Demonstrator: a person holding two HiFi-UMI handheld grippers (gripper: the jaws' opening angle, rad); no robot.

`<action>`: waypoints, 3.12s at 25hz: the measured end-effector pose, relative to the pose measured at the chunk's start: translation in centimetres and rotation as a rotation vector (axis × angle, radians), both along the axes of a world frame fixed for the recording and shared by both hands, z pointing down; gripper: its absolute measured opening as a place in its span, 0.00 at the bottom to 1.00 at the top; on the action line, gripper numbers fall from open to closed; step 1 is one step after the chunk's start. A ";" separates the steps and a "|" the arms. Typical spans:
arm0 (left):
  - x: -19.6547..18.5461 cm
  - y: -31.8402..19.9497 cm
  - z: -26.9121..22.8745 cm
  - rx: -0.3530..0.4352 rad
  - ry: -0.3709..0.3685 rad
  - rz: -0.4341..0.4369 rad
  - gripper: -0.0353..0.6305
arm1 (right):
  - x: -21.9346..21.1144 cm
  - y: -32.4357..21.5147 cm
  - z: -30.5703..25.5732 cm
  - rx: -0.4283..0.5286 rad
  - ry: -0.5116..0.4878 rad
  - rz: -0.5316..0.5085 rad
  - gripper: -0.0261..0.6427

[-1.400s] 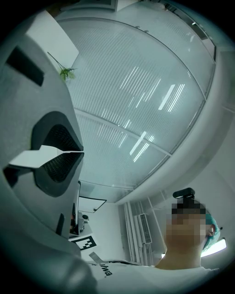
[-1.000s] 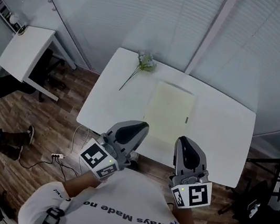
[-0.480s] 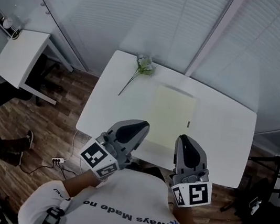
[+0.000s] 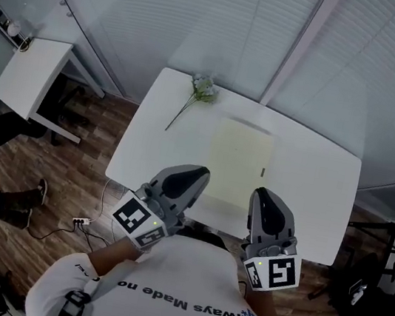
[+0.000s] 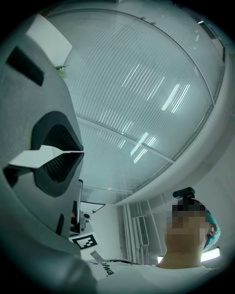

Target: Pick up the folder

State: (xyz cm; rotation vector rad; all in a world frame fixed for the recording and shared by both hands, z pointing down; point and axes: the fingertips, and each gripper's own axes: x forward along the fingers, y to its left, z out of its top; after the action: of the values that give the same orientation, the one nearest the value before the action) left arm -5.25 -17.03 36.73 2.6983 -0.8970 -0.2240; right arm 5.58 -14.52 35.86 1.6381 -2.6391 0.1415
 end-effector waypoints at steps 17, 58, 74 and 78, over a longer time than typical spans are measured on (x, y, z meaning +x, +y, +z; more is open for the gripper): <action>2.7 1.0 0.1 -0.006 -0.014 -0.010 0.08 | 3.1 1.2 0.4 -0.010 0.015 -0.007 0.08; 2.8 -3.4 21.1 -0.344 -0.204 -0.035 0.33 | 8.3 -2.5 21.6 -0.347 -0.010 0.071 0.34; 2.7 -3.7 30.2 -0.536 -0.252 -0.024 0.41 | 10.0 -2.6 30.8 -0.523 -0.022 0.074 0.41; 2.2 -3.8 32.2 -0.566 -0.275 -0.034 0.43 | 10.1 -2.5 32.7 -0.567 -0.041 0.073 0.42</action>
State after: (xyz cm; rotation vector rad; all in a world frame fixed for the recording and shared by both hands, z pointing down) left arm -3.00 -20.80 68.93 2.2107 -0.9121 0.3539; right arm 15.67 -17.05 68.56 1.5294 -2.2564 0.8427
